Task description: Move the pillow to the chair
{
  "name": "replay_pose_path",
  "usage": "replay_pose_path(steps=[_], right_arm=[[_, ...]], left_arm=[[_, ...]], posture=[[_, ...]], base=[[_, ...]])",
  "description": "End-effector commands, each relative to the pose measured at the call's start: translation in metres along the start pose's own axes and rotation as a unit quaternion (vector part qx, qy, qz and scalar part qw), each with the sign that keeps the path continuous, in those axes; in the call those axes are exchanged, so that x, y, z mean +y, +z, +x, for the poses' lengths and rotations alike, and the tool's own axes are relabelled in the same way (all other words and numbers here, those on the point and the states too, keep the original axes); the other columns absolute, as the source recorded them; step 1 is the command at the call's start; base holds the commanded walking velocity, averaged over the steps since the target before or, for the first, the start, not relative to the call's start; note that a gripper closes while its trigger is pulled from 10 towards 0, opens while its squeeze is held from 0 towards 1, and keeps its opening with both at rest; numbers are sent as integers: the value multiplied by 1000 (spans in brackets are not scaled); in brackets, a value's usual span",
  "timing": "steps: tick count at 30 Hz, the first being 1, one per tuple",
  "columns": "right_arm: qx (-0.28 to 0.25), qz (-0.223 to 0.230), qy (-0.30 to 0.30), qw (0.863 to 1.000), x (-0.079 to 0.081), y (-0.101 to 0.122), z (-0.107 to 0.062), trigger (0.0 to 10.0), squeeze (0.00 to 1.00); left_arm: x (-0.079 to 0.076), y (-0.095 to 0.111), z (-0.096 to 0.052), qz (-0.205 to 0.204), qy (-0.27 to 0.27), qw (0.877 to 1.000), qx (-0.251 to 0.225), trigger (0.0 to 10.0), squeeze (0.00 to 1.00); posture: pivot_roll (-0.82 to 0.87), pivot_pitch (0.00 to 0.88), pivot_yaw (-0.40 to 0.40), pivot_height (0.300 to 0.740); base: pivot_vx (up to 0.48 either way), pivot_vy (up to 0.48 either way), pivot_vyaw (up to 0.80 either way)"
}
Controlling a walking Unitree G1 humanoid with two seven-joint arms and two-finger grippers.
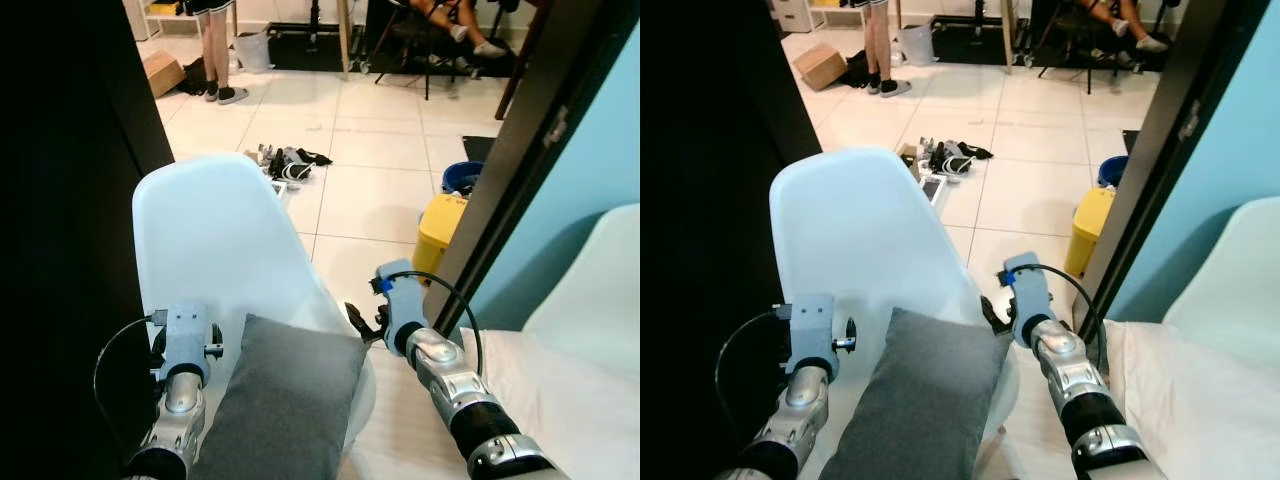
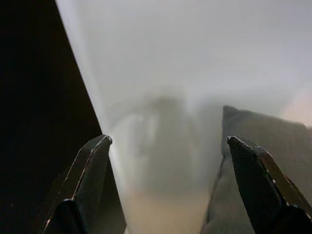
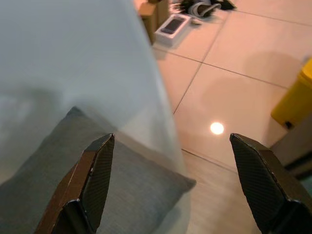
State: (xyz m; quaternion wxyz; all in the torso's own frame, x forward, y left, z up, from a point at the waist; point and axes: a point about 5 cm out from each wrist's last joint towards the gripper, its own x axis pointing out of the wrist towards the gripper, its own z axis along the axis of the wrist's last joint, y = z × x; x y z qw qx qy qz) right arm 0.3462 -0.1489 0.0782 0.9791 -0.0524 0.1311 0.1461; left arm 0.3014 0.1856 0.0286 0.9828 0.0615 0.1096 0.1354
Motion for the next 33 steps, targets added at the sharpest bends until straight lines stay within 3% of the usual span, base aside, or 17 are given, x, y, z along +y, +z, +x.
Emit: replay_pose_path(steps=[1,11,19,33], right_arm=[[15,24,-21,999,-6,-9,-3,10000,0],[-3,27,-44,999,-15,0,-2,10000,0],[0,-2,-68,998,-21,6,-1,10000,0],[45,-24,-82,995,-20,-12,-4,10000,0]], left_arm=[[6,-8,-2,3,2,1000,13,10000,0],[-6,0,-1,2,-25,1000,-4,10000,0],[-11,3,-1,-3,-44,999,-13,10000,0],[-11,-1,-2,3,-57,998,-7,10000,0]], posture=[[-196,111,27,740],[-198,110,30,740],[-198,101,36,740],[-201,102,39,740]], base=[[0,0,-788],[0,0,-788],[0,0,-788],[0,0,-788]])
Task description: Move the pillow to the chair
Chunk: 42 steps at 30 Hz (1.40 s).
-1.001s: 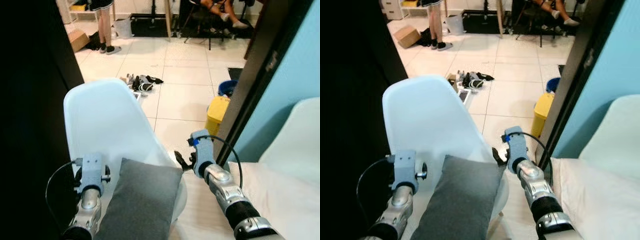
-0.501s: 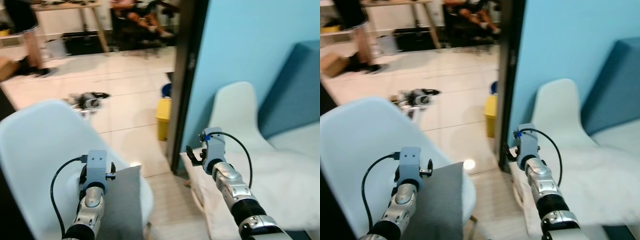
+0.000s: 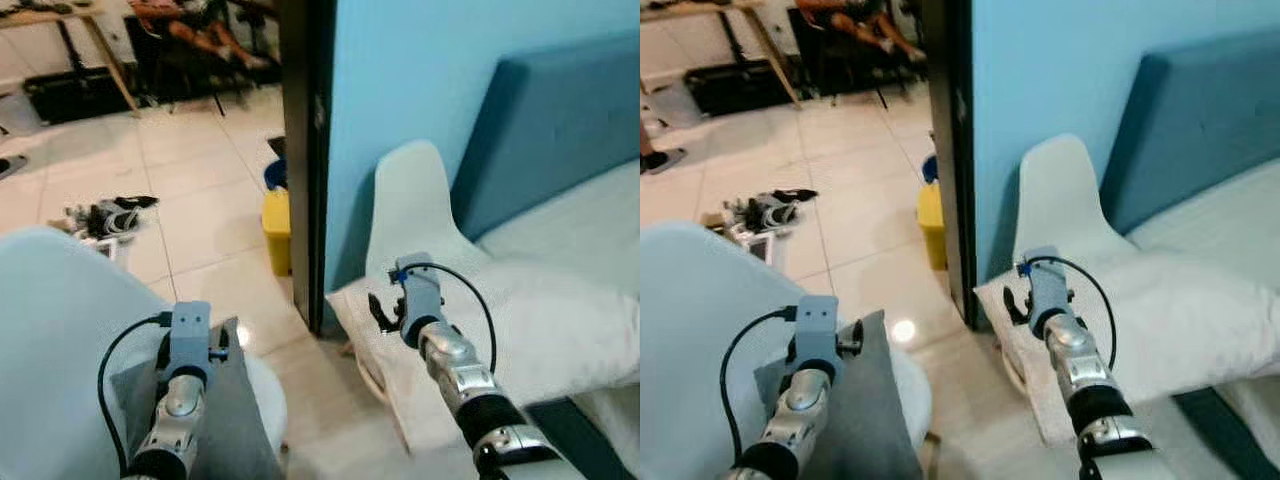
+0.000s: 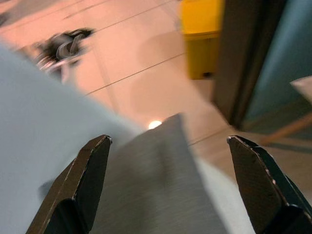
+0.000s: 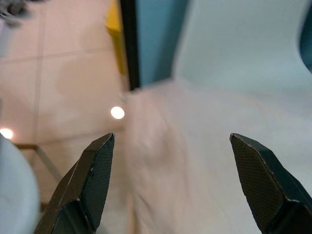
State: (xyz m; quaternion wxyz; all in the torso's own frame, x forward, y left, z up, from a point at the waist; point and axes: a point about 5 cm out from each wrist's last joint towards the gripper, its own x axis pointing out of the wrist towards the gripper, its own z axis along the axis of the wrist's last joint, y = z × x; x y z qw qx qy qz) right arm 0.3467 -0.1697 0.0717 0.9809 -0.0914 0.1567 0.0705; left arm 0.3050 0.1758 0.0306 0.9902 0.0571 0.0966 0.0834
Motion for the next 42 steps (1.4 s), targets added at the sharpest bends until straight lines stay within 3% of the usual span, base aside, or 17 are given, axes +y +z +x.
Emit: replay_pose_path(steps=[1,10,18,27,34,42], right_arm=[[10,0,-3,1000,0,-3,0,10000,0],[13,-5,-3,1000,0,-6,-1,10000,0],[13,-2,-14,1000,-1,-7,-2,10000,0],[13,6,-29,999,-6,-8,-3,10000,0],[9,3,-29,1000,-6,-7,-3,10000,0],[17,4,-30,999,-7,-7,-2,10000,0]], left_arm=[[-1,-5,-2,3,-6,1000,10,10000,0],[-8,-8,-5,4,-37,999,12,10000,0],[-12,-9,-7,0,-47,999,11,10000,0],[-11,-8,-6,0,-51,999,10,10000,0],[-11,-8,-6,0,-51,999,11,10000,0],[-9,-11,-7,-1,-49,999,17,10000,0]], posture=[[-201,102,39,740],[-204,113,40,740],[-206,120,44,740],[-206,120,46,740],[-205,121,49,740],[-206,119,47,740]], base=[[0,0,-788],[0,0,-525],[0,-480,0],[0,-480,-797],[0,-480,0],[0,-480,-787]])
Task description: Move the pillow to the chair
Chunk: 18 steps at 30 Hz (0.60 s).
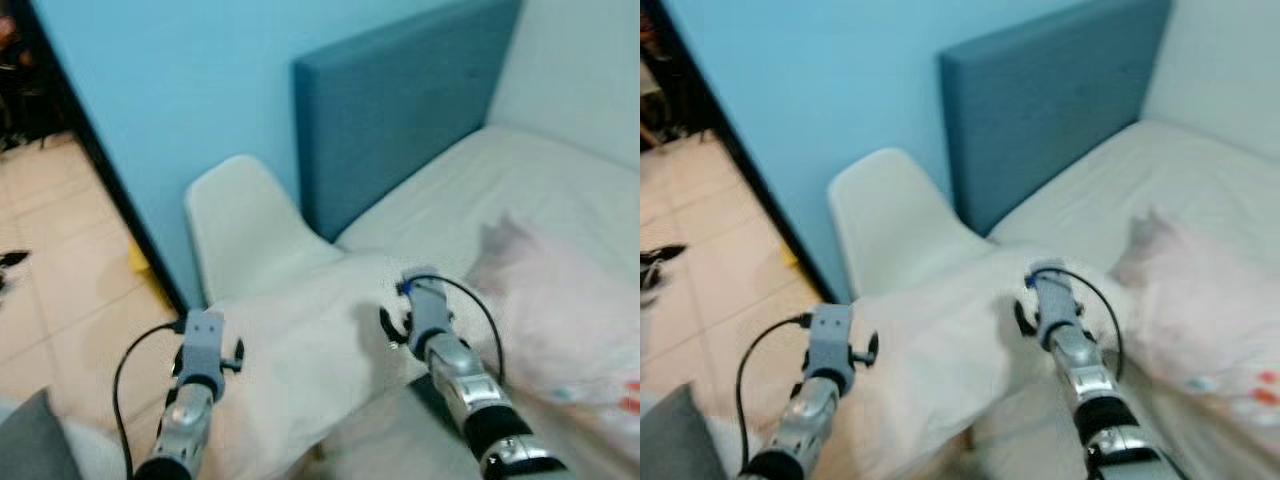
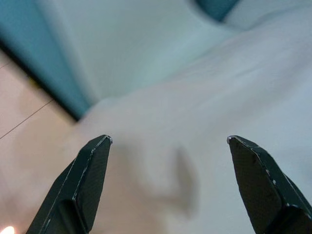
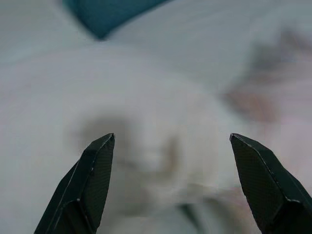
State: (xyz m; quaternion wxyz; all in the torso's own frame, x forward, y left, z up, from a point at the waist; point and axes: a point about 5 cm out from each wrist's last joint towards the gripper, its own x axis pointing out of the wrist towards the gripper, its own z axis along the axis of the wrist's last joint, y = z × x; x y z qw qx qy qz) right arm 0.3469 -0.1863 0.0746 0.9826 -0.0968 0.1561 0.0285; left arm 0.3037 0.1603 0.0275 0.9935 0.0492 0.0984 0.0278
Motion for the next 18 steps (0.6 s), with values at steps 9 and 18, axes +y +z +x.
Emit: replay_pose_path(steps=[9,18], right_arm=[[4,6,-16,1000,0,-4,-1,10000,0],[0,8,-32,999,-8,-2,-1,10000,0]], left_arm=[[5,-10,-4,-1,7,1000,21,10000,0],[6,-13,-5,1,6,1000,29,10000,0]], posture=[[-212,118,48,740],[-217,110,48,740]], base=[[0,-480,-785],[0,-480,-336]])
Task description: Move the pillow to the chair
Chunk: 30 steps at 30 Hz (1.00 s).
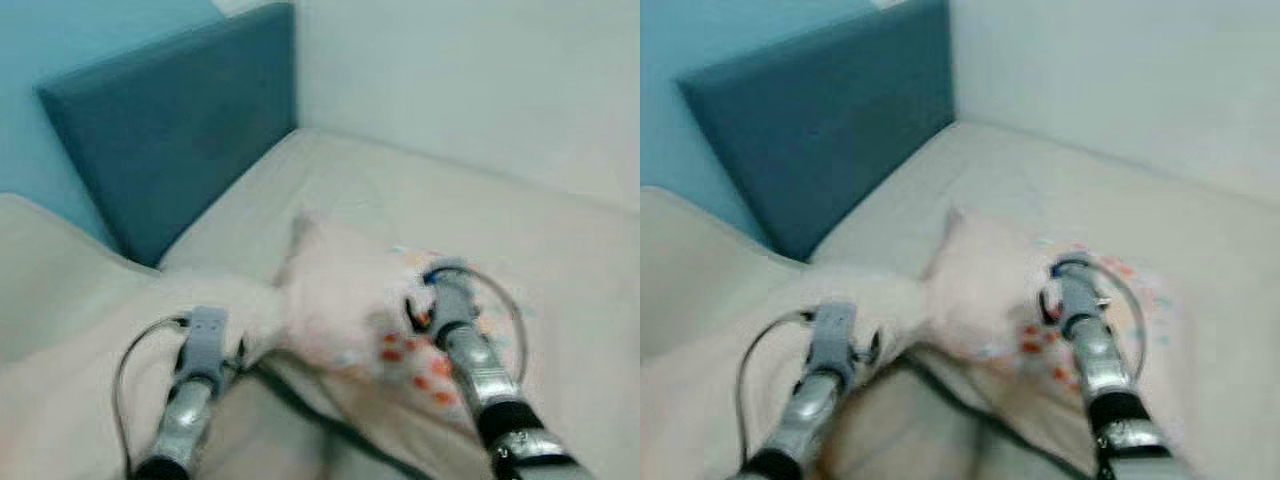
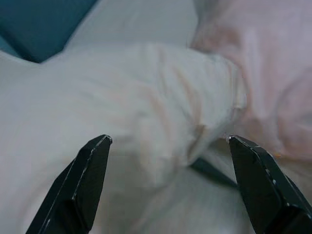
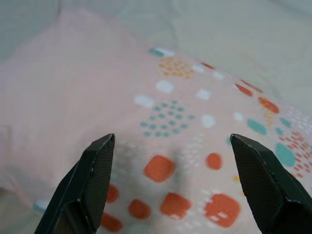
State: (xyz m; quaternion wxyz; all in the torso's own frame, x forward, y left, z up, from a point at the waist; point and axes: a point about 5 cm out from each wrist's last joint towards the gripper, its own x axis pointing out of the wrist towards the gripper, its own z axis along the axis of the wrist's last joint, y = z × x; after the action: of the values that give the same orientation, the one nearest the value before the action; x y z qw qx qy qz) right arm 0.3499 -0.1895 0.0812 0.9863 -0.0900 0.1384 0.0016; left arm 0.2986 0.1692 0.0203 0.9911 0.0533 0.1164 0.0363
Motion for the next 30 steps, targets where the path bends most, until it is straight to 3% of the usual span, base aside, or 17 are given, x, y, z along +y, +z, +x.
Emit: replay_pose_path(steps=[1,6,10,12,16,30], right_arm=[[19,1,-7,1000,-5,-9,-2,10000,0],[20,13,-11,1000,-7,-9,-2,10000,0],[24,27,-4,999,-6,-11,-2,10000,0],[30,36,5,999,-3,-12,-2,10000,0],[31,96,43,994,8,-12,-2,10000,0],[16,118,139,983,32,-8,-6,10000,0]], left_arm=[[-2,-4,-2,-3,-3,1000,11,10000,0],[-3,-4,-1,-2,-5,1000,11,10000,0],[-4,-4,-1,0,-4,1000,14,10000,0],[-3,-4,-1,-1,-2,1000,15,10000,0],[1,-6,-1,-3,10,1000,21,10000,0],[6,-8,-1,-12,31,999,26,10000,0]], posture=[[-218,108,49,740],[-221,105,49,740],[-223,102,50,740],[-225,103,51,740],[-226,107,51,740],[-228,120,51,740]], base=[[0,-480,-781],[0,-480,-779],[0,-339,0],[0,0,0],[0,0,0],[0,0,0]])
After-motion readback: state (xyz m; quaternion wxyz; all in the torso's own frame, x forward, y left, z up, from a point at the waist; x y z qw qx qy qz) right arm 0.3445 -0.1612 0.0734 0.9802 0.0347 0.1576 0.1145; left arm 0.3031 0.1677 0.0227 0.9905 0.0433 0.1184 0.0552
